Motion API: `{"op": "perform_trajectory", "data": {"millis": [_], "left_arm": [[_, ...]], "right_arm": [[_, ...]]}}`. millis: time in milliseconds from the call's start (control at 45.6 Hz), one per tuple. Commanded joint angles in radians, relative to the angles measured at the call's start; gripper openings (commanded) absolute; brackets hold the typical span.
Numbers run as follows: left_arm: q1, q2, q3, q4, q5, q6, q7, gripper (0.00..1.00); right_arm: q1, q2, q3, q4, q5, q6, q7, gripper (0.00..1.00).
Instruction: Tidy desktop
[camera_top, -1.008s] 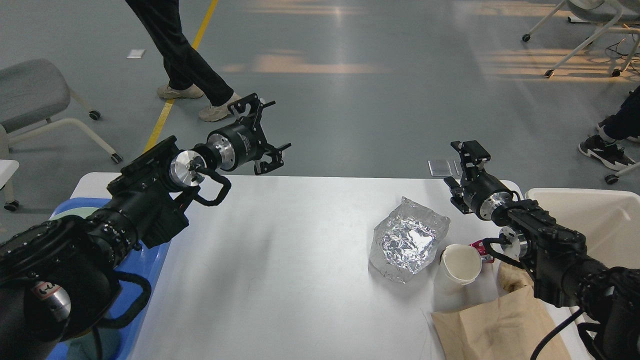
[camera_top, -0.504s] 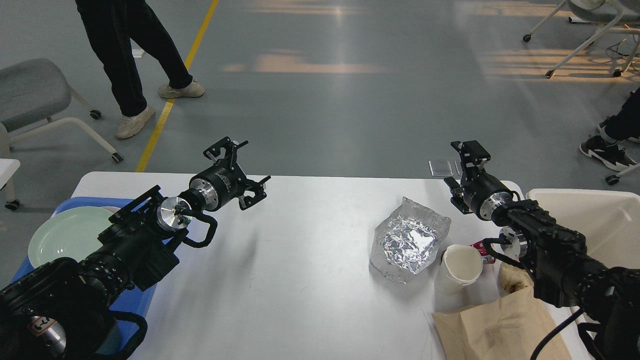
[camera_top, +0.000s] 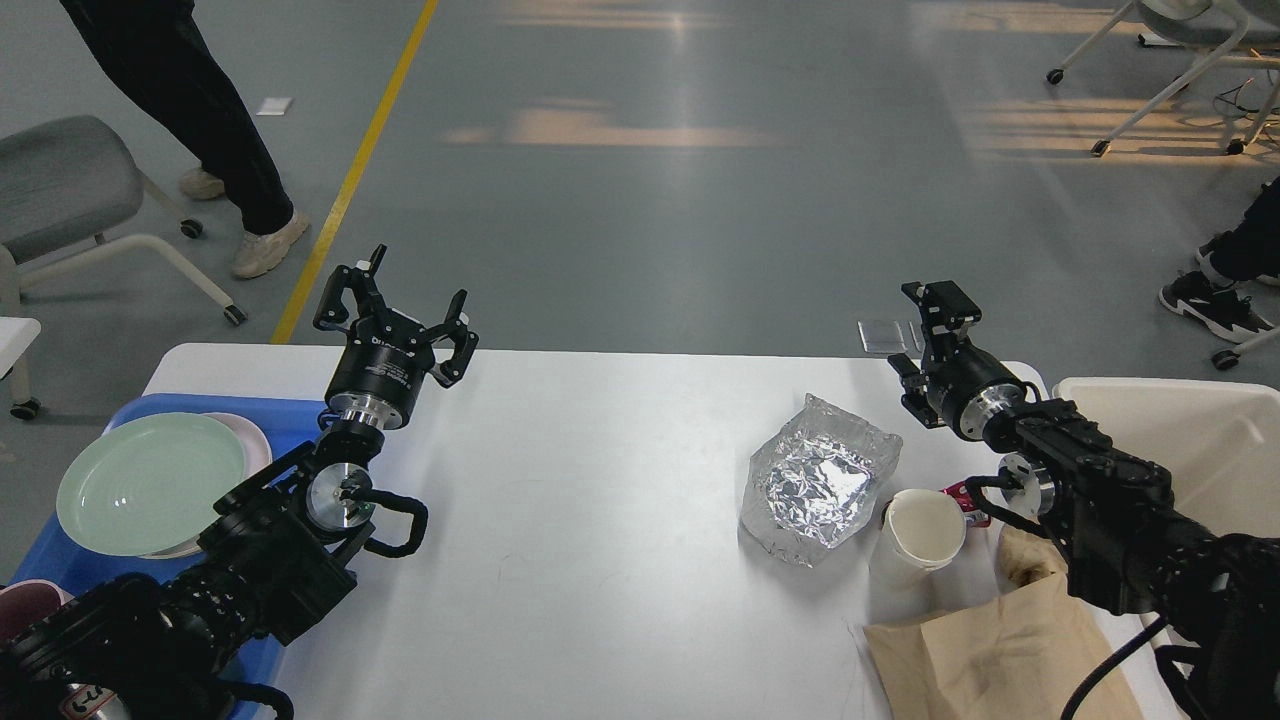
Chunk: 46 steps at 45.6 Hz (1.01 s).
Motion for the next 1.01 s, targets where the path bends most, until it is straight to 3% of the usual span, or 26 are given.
{"op": "perform_trajectory", "data": {"millis": [0, 986], "left_arm": [[0.004, 0.0, 0.001, -0.001, 0.0, -0.008, -0.036, 0.96], [0.004, 0.0, 0.001, 0.001, -0.001, -0.008, -0.037, 0.96]], "right_arm": [[0.0, 0.0, 0.0, 0.0, 0.0, 0.0, -0.001, 1.0], [0.0, 0.0, 0.0, 0.0, 0.0, 0.0, -0.001, 1.0]]}}
